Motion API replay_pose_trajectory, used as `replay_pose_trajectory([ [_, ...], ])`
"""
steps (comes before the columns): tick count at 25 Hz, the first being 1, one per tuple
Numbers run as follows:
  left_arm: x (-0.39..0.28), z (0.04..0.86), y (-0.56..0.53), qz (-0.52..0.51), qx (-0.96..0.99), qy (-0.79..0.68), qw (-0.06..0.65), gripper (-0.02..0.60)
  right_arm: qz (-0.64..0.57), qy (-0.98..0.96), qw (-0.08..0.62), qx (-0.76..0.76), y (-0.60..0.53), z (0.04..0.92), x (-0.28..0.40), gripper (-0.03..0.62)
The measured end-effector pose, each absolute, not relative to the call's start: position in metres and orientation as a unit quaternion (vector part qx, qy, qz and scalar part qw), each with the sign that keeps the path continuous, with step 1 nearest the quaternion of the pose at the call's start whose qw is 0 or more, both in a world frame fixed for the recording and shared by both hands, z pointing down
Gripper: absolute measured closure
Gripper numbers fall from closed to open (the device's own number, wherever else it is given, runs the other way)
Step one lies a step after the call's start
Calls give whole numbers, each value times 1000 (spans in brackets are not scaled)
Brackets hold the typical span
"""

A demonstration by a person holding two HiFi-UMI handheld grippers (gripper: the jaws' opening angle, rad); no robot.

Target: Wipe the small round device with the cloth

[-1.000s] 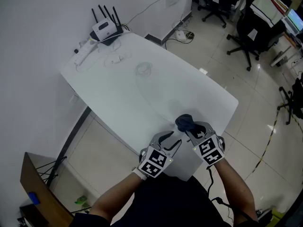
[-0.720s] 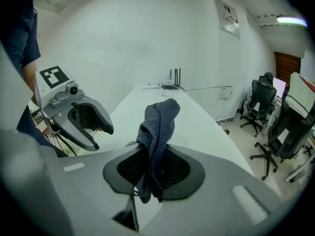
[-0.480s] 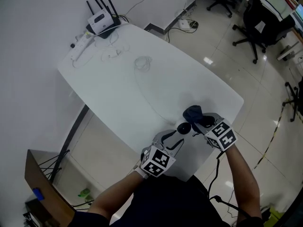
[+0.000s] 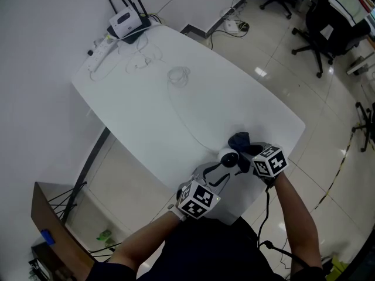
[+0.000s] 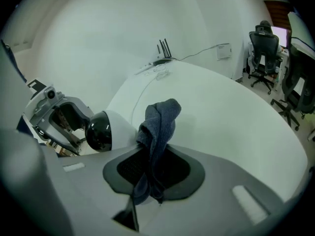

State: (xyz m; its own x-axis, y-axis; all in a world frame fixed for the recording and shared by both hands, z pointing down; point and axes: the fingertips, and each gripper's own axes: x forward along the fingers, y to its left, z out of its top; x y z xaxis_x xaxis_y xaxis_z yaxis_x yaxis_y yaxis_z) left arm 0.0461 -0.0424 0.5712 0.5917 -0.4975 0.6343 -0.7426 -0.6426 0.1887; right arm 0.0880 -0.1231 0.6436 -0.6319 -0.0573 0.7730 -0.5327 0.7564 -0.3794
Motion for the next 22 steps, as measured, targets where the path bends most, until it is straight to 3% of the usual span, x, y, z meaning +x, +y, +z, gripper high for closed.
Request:
replay_pose_trajectory([
  [7,46,568,-38,267,866,-358,223,405,305,-833,408,214,-126,655,86,508],
  [12,38,561,-32,259,866,-368,217,405,272,-843,381,265,-131,622,106,508],
  [17,28,558,-24,251,866,-376,216,405,178,-872,352,291,-129,559,115,508],
  [22,37,549,-20,243,874,-362,214,405,73,-905,364,209,-102,519,97,507],
])
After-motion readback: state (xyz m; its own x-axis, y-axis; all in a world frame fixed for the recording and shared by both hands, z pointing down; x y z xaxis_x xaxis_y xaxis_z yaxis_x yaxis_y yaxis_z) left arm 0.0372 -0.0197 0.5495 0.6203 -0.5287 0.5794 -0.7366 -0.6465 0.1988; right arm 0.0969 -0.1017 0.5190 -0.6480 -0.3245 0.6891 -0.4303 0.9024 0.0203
